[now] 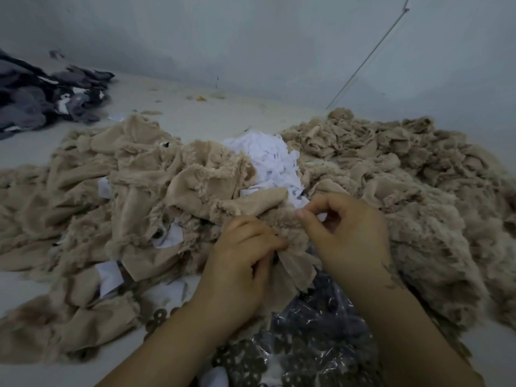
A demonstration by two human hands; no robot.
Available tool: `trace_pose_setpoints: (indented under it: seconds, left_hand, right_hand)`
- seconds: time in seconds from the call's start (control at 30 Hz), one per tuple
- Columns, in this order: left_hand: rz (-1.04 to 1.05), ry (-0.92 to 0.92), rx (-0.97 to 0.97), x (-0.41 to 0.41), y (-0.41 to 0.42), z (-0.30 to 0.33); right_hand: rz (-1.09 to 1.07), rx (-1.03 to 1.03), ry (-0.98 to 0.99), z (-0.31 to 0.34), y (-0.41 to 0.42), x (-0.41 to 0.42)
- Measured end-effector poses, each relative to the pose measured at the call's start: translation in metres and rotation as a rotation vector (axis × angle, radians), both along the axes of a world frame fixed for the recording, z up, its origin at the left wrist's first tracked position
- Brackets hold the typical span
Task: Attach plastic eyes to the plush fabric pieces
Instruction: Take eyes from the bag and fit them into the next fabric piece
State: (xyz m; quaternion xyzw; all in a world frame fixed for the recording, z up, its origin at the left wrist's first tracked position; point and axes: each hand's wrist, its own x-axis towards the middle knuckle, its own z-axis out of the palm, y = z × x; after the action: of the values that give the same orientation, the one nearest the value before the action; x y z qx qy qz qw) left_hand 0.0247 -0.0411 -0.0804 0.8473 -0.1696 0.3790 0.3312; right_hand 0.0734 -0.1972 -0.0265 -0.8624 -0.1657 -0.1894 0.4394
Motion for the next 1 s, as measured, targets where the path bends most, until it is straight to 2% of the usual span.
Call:
trace_pose_setpoints:
  seconds: [0.1, 0.23, 0.33, 0.4, 0.53, 0.77, 0.87, 1.0]
  left_hand:
    - [-0.065, -0.027, 0.039, 0.000, 0.000, -0.001]
    - [-0.202, 0.014, -0.011, -0.004, -0.001, -0.007]
    - [-0.221, 0.024, -0.076, -0.012, 0.002, -0.008]
    - [-0.189, -0.004, -0.084, -0.016, 0.006, -0.008]
    - [-0.173, -0.059, -0.009, -0.018, 0.012, -0.009]
    - [-0.288, -0.014, 0.093, -0.020, 0.010, -0.013]
    - [-0.286, 0.002, 0.095, -0.019, 0.012, -0.015]
    - [-0.208, 0.038, 0.064, -0.020, 0.016, -0.016]
  right_hand:
    - [0.193, 0.159, 0.131, 0.004, -0.003, -0.014]
    - [0.435, 0.437, 0.477, 0.006, -0.005, -0.016]
    - [0.491, 0.540, 0.600, 0.004, -0.006, -0.014]
    - [0.419, 0.522, 0.539, 0.001, -0.007, -0.013]
    - [0.174, 0.427, 0.284, -0.001, -0.006, -0.013]
    - [0.100, 0.658, 0.272, 0.000, -0.004, -0.015]
    - [0.056, 0.711, 0.215, 0.001, -0.005, -0.015]
    - [0.055, 0.781, 0.232, 0.002, -0.006, -0.012]
